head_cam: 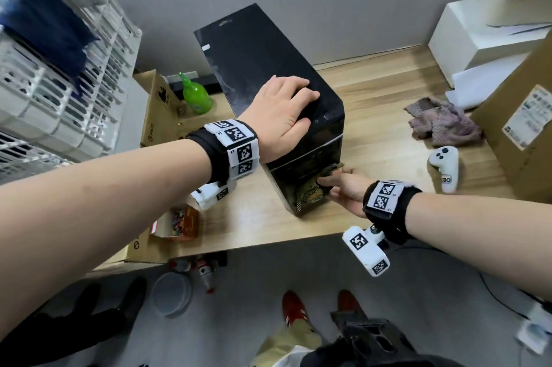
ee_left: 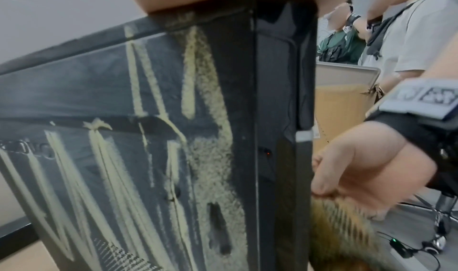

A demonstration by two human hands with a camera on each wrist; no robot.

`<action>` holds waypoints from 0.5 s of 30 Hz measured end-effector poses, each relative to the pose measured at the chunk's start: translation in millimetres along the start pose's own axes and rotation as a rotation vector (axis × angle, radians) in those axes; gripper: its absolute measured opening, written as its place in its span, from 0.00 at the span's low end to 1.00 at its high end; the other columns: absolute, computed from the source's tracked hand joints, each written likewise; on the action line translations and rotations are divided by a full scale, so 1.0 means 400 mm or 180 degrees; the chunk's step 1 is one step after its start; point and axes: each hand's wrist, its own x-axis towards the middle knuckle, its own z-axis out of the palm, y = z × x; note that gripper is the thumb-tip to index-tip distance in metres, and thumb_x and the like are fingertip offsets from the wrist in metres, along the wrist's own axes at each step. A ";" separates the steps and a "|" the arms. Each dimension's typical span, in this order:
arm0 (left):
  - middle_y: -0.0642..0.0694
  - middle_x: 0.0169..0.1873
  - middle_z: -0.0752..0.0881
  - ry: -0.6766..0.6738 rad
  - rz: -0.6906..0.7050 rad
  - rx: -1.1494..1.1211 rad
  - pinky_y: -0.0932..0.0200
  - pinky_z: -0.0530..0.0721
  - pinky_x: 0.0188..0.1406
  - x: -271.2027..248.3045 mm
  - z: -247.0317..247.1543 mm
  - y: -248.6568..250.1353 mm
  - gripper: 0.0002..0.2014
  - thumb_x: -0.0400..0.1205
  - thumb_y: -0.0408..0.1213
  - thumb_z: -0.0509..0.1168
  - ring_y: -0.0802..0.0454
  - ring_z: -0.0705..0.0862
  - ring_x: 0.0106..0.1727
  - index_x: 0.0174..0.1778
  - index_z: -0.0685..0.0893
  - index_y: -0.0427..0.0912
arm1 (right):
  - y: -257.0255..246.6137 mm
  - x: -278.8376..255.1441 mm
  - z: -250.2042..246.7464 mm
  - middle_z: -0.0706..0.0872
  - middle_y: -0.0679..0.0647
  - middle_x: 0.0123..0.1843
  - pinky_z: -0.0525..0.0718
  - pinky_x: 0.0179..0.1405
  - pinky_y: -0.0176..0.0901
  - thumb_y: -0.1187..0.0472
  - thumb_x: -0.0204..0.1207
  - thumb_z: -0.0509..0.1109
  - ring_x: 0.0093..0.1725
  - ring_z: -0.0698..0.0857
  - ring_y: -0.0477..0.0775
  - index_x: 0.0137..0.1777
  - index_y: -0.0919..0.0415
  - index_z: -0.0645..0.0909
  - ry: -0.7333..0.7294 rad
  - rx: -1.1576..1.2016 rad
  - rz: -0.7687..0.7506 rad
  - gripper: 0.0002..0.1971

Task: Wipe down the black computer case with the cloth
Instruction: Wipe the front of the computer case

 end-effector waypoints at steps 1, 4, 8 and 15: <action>0.41 0.73 0.74 -0.0004 -0.0016 -0.0004 0.35 0.60 0.80 0.000 0.002 -0.001 0.27 0.80 0.46 0.53 0.41 0.69 0.74 0.74 0.75 0.41 | 0.024 0.027 -0.004 0.84 0.65 0.53 0.89 0.29 0.43 0.82 0.69 0.71 0.48 0.88 0.62 0.51 0.61 0.71 0.0067 -0.0092 0.0082 0.20; 0.41 0.73 0.74 0.0039 -0.0035 -0.0074 0.38 0.61 0.80 0.001 0.005 -0.001 0.26 0.80 0.45 0.54 0.42 0.69 0.76 0.74 0.75 0.41 | 0.099 0.096 -0.011 0.82 0.66 0.48 0.89 0.32 0.43 0.78 0.67 0.74 0.44 0.86 0.61 0.47 0.60 0.72 0.0359 -0.0562 0.0258 0.18; 0.42 0.73 0.74 0.0132 -0.0052 -0.0137 0.45 0.66 0.77 0.004 0.014 -0.004 0.26 0.80 0.45 0.55 0.41 0.70 0.74 0.74 0.76 0.42 | 0.179 0.155 -0.012 0.84 0.64 0.39 0.85 0.29 0.43 0.76 0.66 0.77 0.35 0.85 0.59 0.43 0.63 0.76 0.0616 -0.0947 0.0499 0.14; 0.43 0.74 0.73 0.0122 -0.0057 -0.0153 0.47 0.66 0.75 0.008 -0.001 0.003 0.26 0.80 0.45 0.55 0.42 0.70 0.74 0.74 0.75 0.43 | 0.178 0.127 0.028 0.85 0.64 0.52 0.87 0.42 0.43 0.74 0.70 0.75 0.43 0.84 0.57 0.51 0.67 0.79 0.0526 -0.0678 0.0685 0.12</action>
